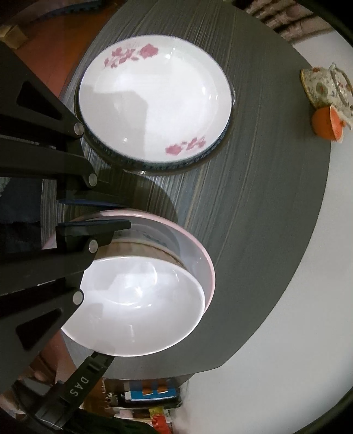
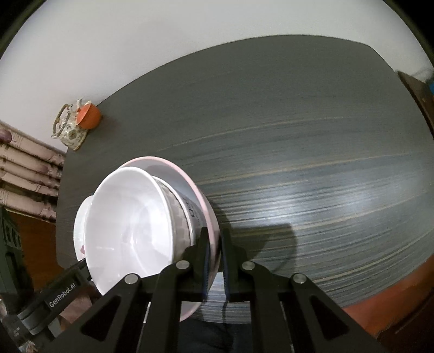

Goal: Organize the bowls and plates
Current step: 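Lift the nested bowl stack with the left tool and carry it over the plates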

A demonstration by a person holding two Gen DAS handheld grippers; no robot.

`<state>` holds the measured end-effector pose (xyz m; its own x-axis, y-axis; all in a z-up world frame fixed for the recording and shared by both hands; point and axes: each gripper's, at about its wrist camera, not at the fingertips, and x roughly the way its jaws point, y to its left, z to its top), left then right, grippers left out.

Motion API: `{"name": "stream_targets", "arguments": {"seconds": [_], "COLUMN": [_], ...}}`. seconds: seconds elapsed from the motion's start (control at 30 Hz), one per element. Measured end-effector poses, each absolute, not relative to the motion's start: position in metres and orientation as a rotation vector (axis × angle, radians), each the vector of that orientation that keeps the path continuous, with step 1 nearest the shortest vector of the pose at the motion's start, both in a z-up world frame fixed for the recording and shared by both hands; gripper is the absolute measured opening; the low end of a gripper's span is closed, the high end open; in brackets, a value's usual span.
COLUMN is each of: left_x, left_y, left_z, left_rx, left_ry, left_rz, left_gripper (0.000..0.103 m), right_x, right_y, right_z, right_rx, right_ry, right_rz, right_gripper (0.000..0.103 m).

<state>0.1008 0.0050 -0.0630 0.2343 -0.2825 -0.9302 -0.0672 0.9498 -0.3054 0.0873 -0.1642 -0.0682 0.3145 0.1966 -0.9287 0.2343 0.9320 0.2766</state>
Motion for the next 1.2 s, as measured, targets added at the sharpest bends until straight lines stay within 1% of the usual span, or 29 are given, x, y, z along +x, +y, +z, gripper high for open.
{"name": "stream_targets", "arguments": {"seconds": [0.33, 0.63, 1.0, 1.2], "left_x": [0.095, 0.087, 0.076, 0.072], "left_y": [0.06, 0.108, 0.162, 0.176], "left_z": [-0.039, -0.023, -0.03, -0.039], "left_rx": [-0.34, -0.361, -0.419, -0.442], "left_ry": [1.273, 1.238, 1.24, 1.246], "left_rz": [-0.069, 0.012, 0.101, 0.11], "left_gripper": [0.004, 0.004, 0.005, 0.007], "right_x": [0.111, 0.128, 0.141, 0.139], "right_y": [-0.109, -0.057, 0.002, 0.012], "right_z": [-0.045, -0.035, -0.051, -0.064], "right_rx": [0.342, 0.295, 0.257, 0.246], "right_ry": [1.24, 1.247, 1.292, 1.32], "right_rz": [0.06, 0.141, 0.205, 0.203], "right_gripper": [0.008, 0.008, 0.008, 0.008]}}
